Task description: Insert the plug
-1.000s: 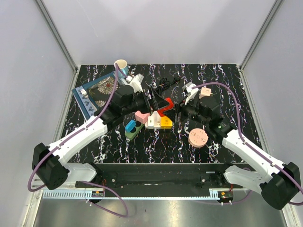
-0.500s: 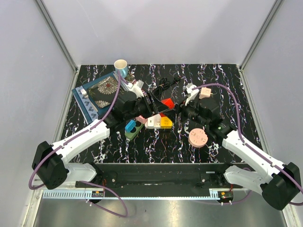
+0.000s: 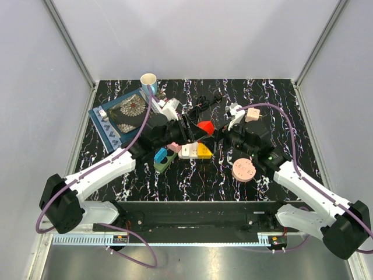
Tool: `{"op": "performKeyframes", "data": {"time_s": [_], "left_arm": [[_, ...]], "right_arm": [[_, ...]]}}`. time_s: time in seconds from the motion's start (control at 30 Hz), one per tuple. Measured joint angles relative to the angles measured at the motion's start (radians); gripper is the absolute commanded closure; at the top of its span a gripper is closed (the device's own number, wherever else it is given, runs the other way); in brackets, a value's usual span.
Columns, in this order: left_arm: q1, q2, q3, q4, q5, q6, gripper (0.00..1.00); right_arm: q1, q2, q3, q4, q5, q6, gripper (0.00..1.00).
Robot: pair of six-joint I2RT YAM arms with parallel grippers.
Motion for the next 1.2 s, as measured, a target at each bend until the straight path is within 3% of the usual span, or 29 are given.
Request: {"op": "performKeyframes", "data": {"time_s": [0.07, 0.27, 0.43, 0.67, 0.83, 1.2], "left_arm": [[-0.002, -0.002, 0.000, -0.002, -0.001, 0.082, 1.00], [-0.003, -0.013, 0.002, -0.048, -0.012, 0.375, 1.00], [-0.003, -0.043, 0.002, -0.076, 0.011, 0.623, 1.00], [-0.023, -0.077, 0.001, -0.100, 0.095, 0.873, 1.00], [-0.051, -0.084, 0.002, -0.100, 0.122, 0.958, 1.00], [-0.101, -0.023, 0.048, -0.106, 0.129, 0.999, 1.00]], "right_arm": [[0.000, -0.005, 0.007, -0.036, 0.002, 0.016, 0.01], [0.000, -0.013, 0.113, -0.261, 0.027, 0.065, 0.00], [0.001, 0.009, 0.305, -0.500, 0.085, 0.113, 0.00], [0.001, 0.202, 0.655, -0.799, 0.116, 0.161, 0.00], [0.001, 0.325, 0.775, -0.936, 0.097, 0.180, 0.00], [0.019, 0.385, 0.793, -1.025, 0.077, 0.182, 0.04]]}}
